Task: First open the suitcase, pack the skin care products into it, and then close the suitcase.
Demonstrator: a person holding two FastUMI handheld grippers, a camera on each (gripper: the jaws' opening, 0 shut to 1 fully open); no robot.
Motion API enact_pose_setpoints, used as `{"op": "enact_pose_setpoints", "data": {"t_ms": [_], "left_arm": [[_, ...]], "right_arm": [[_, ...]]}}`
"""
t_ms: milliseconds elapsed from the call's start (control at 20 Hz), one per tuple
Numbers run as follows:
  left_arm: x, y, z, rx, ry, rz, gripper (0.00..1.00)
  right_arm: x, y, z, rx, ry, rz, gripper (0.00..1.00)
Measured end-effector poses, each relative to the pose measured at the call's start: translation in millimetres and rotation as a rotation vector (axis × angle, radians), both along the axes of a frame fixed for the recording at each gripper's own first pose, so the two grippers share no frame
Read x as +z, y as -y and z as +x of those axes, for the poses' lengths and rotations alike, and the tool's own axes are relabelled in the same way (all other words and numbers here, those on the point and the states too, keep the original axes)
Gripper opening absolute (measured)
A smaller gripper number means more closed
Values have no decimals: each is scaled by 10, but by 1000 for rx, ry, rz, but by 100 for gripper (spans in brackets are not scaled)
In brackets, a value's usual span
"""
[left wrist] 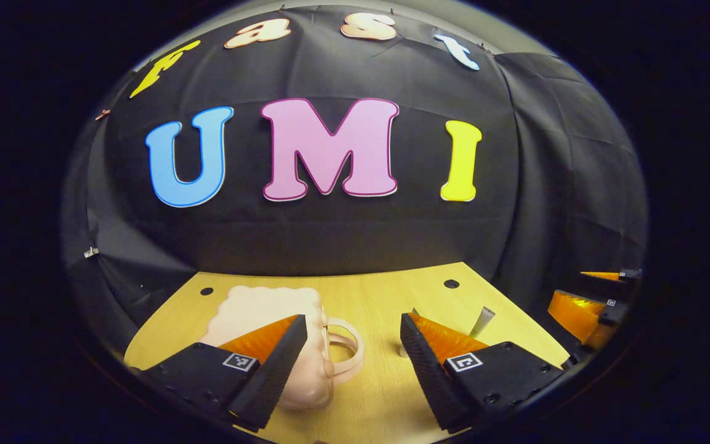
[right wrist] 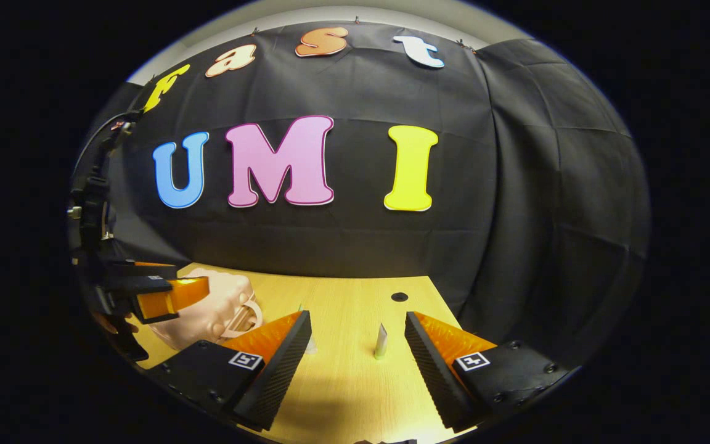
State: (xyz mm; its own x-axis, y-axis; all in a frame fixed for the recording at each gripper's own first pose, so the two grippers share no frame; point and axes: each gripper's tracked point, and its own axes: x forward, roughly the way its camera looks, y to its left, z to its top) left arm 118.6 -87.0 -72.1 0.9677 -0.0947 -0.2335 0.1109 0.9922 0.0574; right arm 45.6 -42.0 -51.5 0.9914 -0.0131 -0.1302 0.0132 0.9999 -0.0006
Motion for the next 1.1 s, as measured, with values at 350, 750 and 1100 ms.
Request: {"op": "enact_pose_setpoints", "data": {"t_ms": [350,750,1100], "left_arm": [[-800,243,670,-4,-192,-9,96],[-1500,294,1154,26,-331,8,92],[-1876,77,1396,113,-397,80,58]], "right_arm": [[-373,130,145,30,-82,-27,97],[-672,427,307,-31,-191,14,96],[-729,456,337,-32,-206,26,96]]}}
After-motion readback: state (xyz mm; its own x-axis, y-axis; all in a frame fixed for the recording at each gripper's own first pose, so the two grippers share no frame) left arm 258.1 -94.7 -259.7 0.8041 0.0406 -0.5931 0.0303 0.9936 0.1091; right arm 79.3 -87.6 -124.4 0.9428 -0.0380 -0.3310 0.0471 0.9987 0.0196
